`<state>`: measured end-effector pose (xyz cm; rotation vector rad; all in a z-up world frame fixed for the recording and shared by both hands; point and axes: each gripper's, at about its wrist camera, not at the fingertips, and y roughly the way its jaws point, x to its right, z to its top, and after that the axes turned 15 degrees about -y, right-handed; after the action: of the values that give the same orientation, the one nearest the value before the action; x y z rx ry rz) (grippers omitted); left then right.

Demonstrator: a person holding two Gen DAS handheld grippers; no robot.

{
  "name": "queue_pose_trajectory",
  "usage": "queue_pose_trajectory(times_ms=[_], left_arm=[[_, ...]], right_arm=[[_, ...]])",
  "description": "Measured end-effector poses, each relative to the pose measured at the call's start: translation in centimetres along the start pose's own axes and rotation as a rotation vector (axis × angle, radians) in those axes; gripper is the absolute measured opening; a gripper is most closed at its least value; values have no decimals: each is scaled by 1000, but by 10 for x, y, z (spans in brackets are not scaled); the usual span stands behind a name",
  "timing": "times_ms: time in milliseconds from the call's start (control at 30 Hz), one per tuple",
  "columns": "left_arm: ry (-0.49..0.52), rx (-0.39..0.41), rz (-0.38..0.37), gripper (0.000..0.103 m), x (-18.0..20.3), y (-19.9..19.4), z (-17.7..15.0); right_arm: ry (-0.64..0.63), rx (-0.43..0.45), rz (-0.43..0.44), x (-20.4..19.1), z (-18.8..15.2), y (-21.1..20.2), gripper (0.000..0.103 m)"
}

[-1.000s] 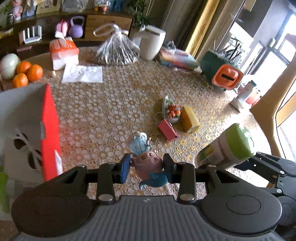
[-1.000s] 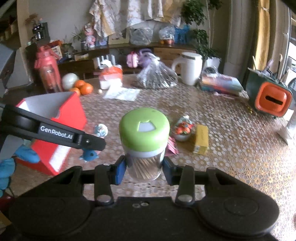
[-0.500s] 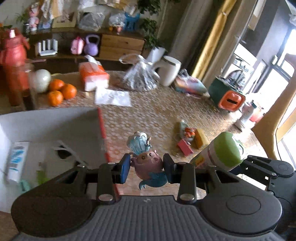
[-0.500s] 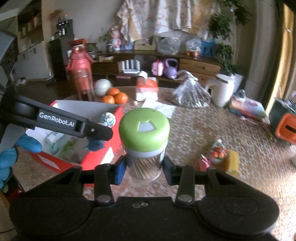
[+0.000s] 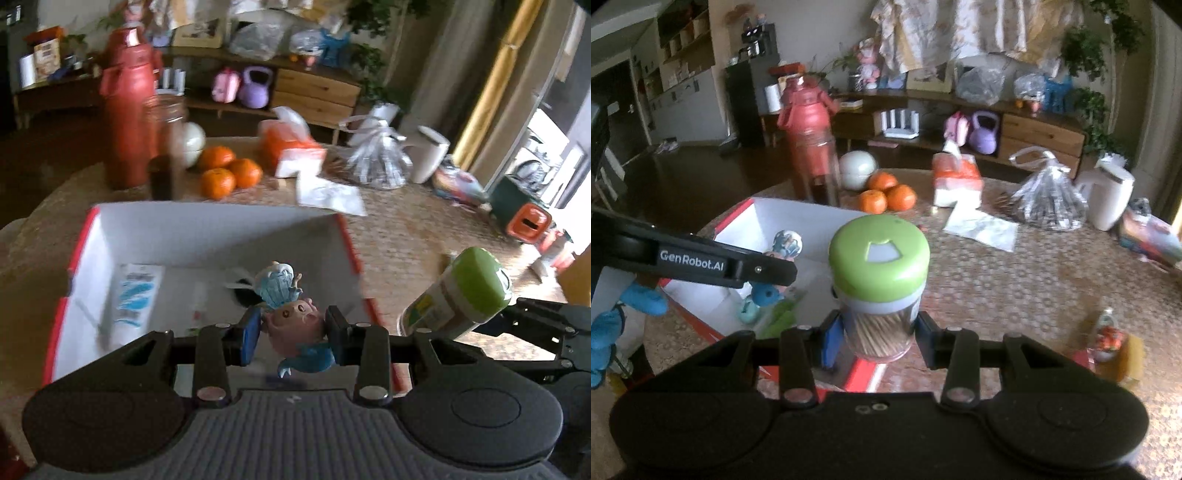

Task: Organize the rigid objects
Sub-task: 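Lift and carry the pig figurine and toothpick jar over the red box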

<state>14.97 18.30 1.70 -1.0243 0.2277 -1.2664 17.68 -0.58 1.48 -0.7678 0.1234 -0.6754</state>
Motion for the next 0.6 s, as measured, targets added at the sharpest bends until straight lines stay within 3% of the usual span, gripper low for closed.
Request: queue_pose_trajectory(times_ms=[600], left_arm=[[4,-26,184,38,-70,38,15]], right_arm=[[-160,-172,58,-53,31,106,42]])
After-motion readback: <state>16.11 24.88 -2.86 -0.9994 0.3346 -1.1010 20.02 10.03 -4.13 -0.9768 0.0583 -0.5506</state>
